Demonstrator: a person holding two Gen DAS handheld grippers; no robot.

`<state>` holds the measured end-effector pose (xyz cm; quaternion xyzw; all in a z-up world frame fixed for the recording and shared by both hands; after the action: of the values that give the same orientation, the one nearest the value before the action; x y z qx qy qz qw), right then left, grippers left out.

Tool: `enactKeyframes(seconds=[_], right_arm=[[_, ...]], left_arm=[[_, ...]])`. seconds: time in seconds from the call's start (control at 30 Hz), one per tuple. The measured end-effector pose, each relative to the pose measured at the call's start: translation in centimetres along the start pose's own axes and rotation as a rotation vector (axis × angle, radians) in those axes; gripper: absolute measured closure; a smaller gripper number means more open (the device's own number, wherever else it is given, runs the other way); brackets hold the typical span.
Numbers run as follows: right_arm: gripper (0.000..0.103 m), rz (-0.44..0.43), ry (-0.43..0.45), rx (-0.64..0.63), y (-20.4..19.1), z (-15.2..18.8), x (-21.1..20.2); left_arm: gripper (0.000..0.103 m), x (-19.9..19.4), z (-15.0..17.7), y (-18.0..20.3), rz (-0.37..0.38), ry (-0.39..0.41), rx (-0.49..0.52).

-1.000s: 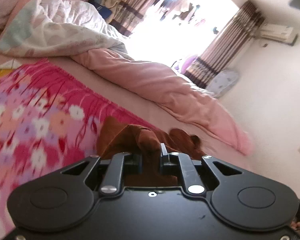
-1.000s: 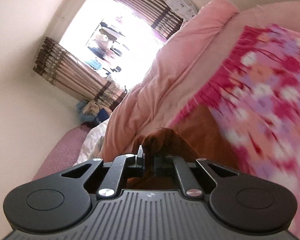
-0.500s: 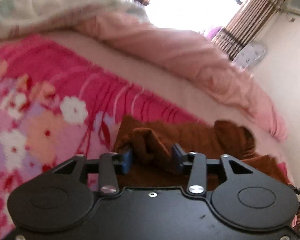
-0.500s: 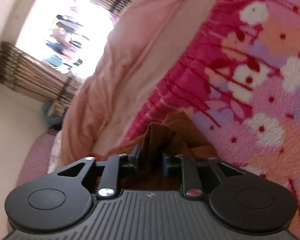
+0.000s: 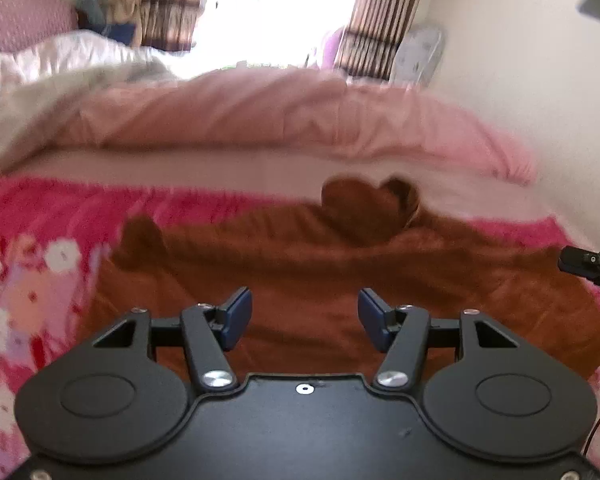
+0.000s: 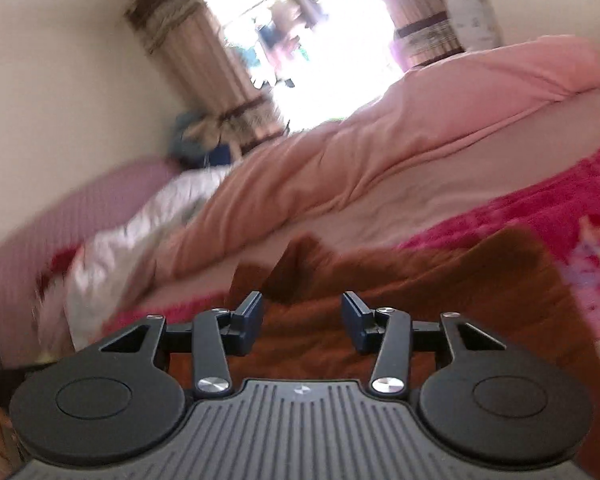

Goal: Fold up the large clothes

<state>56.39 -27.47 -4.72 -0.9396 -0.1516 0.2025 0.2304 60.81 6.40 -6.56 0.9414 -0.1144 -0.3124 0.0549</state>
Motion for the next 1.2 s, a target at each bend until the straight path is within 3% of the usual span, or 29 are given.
enactKeyframes(seconds=[0.1,0.17,0.23,0.27,0.33,0.43,0.5,0.57,0.7,0.83,0.9,0.93,0.97,1.0,1.03,1.07,1.1,1.2], right_arm=[[0.051,0.062,-0.063,-0.023,0.7,1.8,2.4],[0.052,0.12,-0.102,0.008,2.6,2.8,3.7],[0.063,0.172,-0.095,0.036,4.1,3.2,3.9],[0.069,0.176,-0.093,0.062,5.1,3.3,4.0],[0.072,0.129,-0.093,0.141,6.4,3.4,3.5],[0.062,0.066,-0.059,0.225,7.2,2.3,1.4],[0.038,0.099,0.024,0.211,8.1,0.9,-1.0],[0.032,0.173,0.096,0.165,9.4,-0.4,-2.9],[0.031,0.294,0.098,0.11,11.9,-1.0,-3.7],[0.031,0.351,0.049,0.092,13.0,-0.4,-2.1],[0.031,0.36,0.029,0.076,12.9,-0.4,-1.0],[0.034,0.366,0.031,0.068,12.8,-0.5,-0.9],[0.044,0.372,0.038,0.055,12.6,-0.6,-0.9],[0.055,0.375,0.044,0.044,12.2,-0.8,-1.1],[0.064,0.381,0.05,0.032,11.8,-1.1,-1.2],[0.086,0.392,0.053,0.015,11.6,-1.4,-1.1],[0.094,0.395,0.046,0.007,11.4,-1.7,-1.2],[0.096,0.395,0.105,0.028,11.1,-3.3,-2.4]], left_arm=[[0.043,3.0,1.5,-1.3,-0.047,-0.055,-0.006],[0.043,4.5,2.3,-2.7,-0.074,-0.051,-0.01],[0.043,4.6,2.6,-3.3,-0.06,-0.037,-0.014],[0.043,4.6,2.5,-3.4,-0.059,-0.037,-0.015],[0.043,3.8,2.0,-3.2,-0.056,-0.042,-0.017],[0.043,1.1,0.7,-4.4,-0.069,0.032,-0.044],[0.042,-1.0,-0.3,-6.6,-0.144,0.111,-0.06],[0.042,-1.8,-1.0,-9.1,-0.246,0.151,-0.078],[0.042,-0.4,-0.5,-12.8,-0.289,0.074,-0.169],[0.042,1.5,0.3,-12.9,-0.283,0.04,-0.183],[0.051,1.6,0.2,-12.4,-0.272,0.058,-0.188],[0.072,1.3,0.0,-12.2,-0.284,0.074,-0.176],[0.088,1.3,-0.2,-11.7,-0.275,0.076,-0.155],[0.096,1.6,-0.3,-11.0,-0.261,0.072,-0.145],[0.098,1.3,-0.6,-10.6,-0.277,0.083,-0.132],[0.098,0.9,-1.1,-10.3,-0.296,0.105,-0.119],[0.098,0.5,-1.6,-10.3,-0.298,0.127,-0.124],[0.098,-0.8,-3.2,-10.5,-0.272,0.173,-0.186]])
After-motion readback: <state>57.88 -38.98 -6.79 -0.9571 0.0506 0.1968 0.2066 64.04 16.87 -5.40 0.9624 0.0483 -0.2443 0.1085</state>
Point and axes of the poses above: each gripper's, at about its wrist camera, not at the fingertips, and x roughly the way its jaws point, y to its right, z to its underside, the point moved 7 cm from there along x, roughly the way its jaws point, and after that the axes turned 3 degrees about -z, right-handed, at the moved point
